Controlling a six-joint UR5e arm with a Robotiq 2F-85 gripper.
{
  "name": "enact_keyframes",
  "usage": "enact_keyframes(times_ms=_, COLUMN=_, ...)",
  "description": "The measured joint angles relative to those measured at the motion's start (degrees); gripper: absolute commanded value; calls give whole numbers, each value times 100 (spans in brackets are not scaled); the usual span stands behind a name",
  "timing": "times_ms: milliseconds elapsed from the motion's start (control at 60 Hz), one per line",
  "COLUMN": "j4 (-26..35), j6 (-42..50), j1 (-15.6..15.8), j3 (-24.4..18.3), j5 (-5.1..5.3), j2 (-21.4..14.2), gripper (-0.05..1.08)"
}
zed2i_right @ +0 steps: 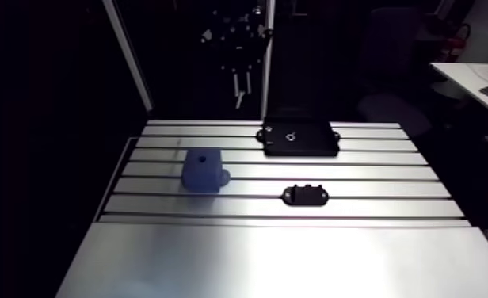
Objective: Pick up the M10 bolt and insert it into the hex recess until seated.
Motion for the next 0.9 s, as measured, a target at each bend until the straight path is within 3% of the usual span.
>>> enact_keyframes(times_ms=200, j4=88, j6=160, j1=300, j3=-207, j5=-34, j2=161, gripper=76)
enact_keyframes(times_ms=517, j4=127, j6=343, j1=414, j3=-280, j5=-53, j2=240, gripper=76)
enact_keyframes(times_ms=800, j4=135, j6=827, j1=638, j3=-274, j5=-200, j2=348, gripper=76)
enact_keyframes(times_ms=900, j4=209, j6=868, j1=716, j3=-301, j5=-208, j2=413, gripper=76)
